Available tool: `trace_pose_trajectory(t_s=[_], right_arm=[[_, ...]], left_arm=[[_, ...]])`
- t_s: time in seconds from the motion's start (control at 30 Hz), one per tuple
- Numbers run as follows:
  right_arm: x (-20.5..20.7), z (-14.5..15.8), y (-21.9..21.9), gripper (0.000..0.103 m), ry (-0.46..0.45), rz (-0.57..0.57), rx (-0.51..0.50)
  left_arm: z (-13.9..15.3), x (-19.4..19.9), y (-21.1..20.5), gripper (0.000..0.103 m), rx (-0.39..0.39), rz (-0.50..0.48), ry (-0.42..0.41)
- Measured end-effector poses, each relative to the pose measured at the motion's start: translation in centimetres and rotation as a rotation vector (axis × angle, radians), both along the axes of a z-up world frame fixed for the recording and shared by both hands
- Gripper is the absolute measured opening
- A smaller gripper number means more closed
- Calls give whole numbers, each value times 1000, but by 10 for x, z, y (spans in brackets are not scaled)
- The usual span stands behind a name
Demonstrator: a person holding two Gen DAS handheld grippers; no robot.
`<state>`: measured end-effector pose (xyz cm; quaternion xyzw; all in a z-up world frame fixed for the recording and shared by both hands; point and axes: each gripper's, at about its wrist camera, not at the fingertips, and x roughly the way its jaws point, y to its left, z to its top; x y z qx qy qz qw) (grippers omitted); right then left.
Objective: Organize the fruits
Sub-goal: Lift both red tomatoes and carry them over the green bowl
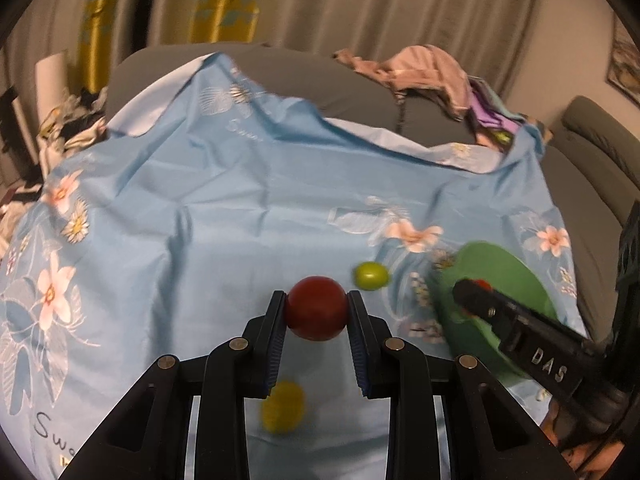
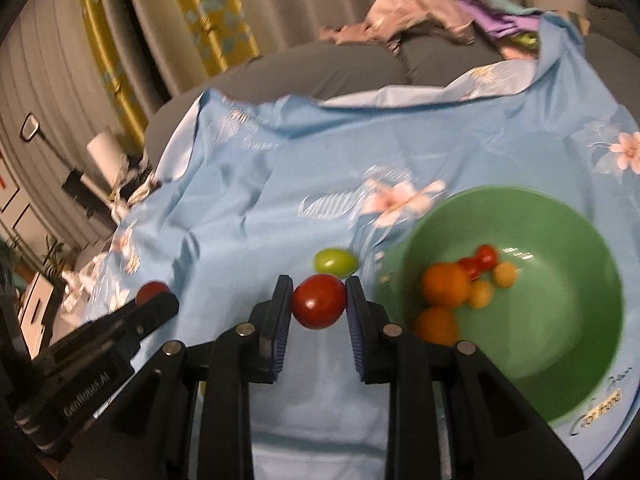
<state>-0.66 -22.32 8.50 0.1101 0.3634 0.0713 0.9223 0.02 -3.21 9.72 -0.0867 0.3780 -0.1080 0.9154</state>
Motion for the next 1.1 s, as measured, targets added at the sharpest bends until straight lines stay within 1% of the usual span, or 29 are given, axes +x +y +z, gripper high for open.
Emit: trace_pose_trajectory(t_s=[0.2,0.37,0.57,0.83,0.97,1.1], right_arm=[[-10,11,-38,28,-46,-98,36],[-18,12,-67,28,-56,-157,79],[-23,11,-95,28,-60,-220,107],[-26,4,-117,28,-41,-274,141],[-25,0,-123,29,-26,-299,152],[-25,-1,-128,29,-21,-323,146]], left_arm=[[9,2,-37,29,3,-74,-23],[11,7,-71,29,-7,-123,-30],[8,10,-106,29,18,-180,-36],[-1,9,-140,29,42,-241,-15],[-4,8,-149,29,25,-269,0],[-7,8,-157,29,35,-275,9]])
